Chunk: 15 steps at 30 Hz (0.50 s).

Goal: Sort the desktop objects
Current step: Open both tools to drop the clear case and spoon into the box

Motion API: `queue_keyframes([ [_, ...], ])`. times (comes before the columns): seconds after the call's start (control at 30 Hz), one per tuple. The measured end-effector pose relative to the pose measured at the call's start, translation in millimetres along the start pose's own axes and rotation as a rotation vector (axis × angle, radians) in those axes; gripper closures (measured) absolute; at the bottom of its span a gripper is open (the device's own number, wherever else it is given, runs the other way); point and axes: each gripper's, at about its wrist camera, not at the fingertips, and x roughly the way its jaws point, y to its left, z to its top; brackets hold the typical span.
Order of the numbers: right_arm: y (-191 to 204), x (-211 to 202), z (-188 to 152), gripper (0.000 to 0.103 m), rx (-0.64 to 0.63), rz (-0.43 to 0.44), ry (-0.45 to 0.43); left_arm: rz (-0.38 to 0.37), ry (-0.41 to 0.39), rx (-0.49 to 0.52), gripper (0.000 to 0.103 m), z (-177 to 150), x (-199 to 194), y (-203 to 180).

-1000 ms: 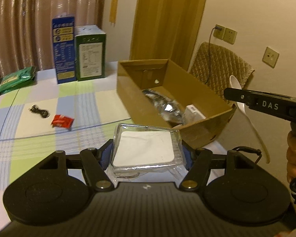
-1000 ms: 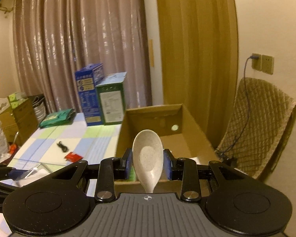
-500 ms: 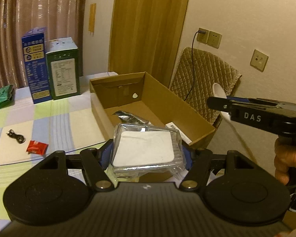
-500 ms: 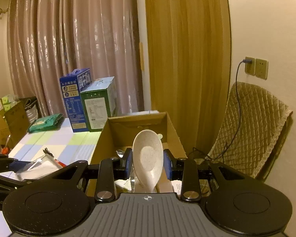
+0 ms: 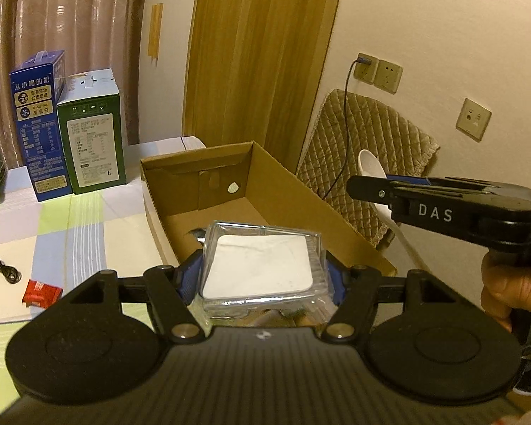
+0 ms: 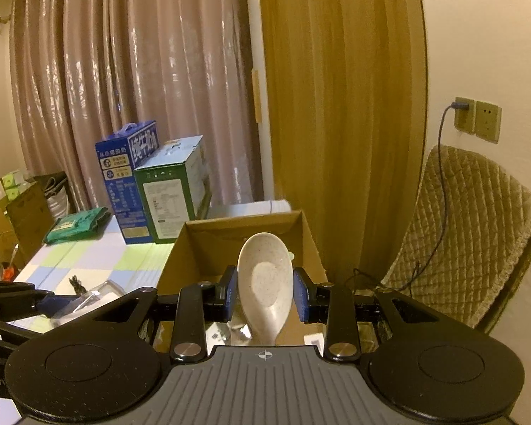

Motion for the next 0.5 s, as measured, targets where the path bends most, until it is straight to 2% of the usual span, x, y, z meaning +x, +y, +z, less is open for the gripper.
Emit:
queue_keyframes([
  [0.4,-19,41,14,0.073,0.015,-0.009,0.028,0.000,0.022,0.008,0.039,3,44,4],
  [0.5,-19,48,14,0.073,0.013,-0.009,0.034,0.014,0.024,0.007,0.036,1,53,5],
])
